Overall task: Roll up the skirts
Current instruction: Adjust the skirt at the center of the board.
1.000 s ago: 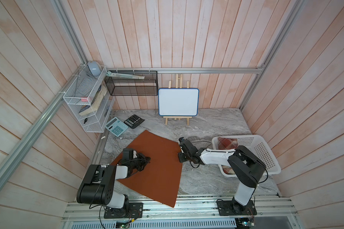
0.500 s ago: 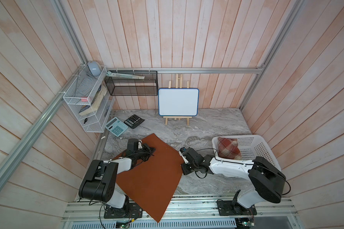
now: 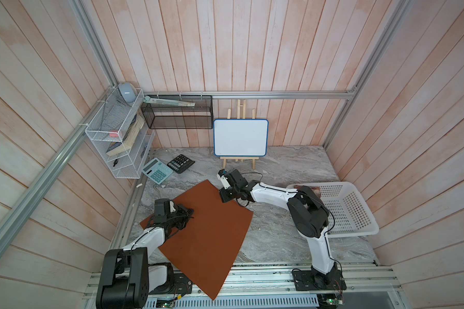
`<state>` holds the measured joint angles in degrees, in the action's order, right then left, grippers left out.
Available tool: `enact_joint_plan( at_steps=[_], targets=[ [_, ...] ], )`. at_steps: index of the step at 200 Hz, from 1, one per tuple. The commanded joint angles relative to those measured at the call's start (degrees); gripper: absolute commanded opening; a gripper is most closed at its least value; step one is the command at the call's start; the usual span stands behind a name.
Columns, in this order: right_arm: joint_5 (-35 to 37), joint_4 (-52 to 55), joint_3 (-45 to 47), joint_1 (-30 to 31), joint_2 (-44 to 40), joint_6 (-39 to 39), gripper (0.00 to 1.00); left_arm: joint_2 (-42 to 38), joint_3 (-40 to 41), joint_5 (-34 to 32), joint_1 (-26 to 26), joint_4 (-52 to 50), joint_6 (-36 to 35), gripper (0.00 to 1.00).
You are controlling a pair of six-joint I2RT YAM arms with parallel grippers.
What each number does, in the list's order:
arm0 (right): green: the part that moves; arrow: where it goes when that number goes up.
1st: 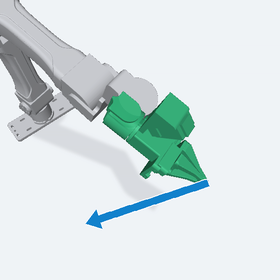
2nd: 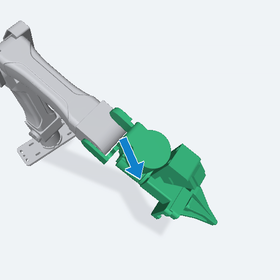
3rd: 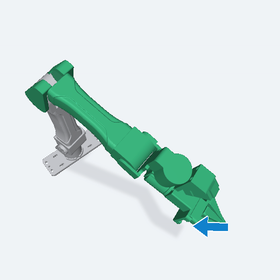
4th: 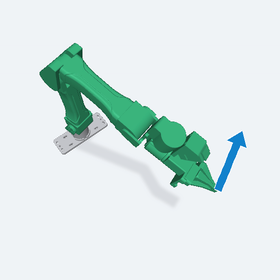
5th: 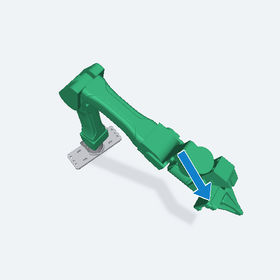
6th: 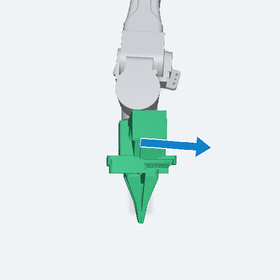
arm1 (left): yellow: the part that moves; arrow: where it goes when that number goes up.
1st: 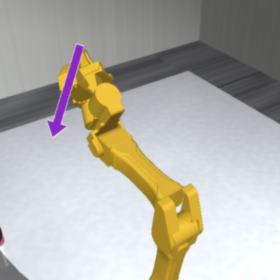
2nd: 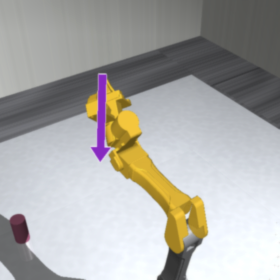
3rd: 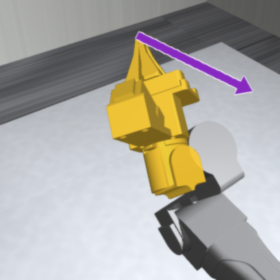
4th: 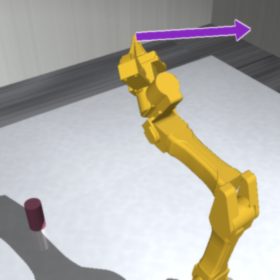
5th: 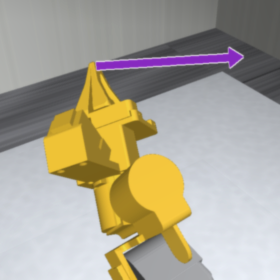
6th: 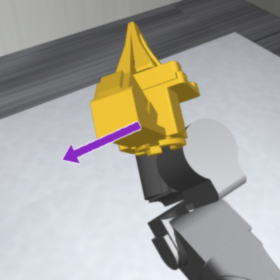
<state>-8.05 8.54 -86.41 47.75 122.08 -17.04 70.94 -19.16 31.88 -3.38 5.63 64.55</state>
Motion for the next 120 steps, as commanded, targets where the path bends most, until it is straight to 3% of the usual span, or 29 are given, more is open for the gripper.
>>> enact_joint_plan(
  at_steps=[1,33,77,120],
  targets=[
    [-2.6,-1.0,-2.9,1.1,1.7,0.6,0.00,-0.5,0.8,1.3,-0.3,0.8,-0.3,0.00],
    [-3.1,-1.6,-4.5,0.9,4.5,0.9,0.00,-0.9,0.6,-0.9,-0.3,-1.8,-2.6,0.00],
    [-2.3,1.4,-10.0,-1.3,10.6,1.2,0.00,2.9,2.7,1.5,-0.3,4.4,-1.2,0.00],
    [-2.5,0.6,-4.4,-4.4,10.4,-0.4,0.00,4.8,1.1,2.5,-0.3,4.9,-1.6,0.00]
  ],
)
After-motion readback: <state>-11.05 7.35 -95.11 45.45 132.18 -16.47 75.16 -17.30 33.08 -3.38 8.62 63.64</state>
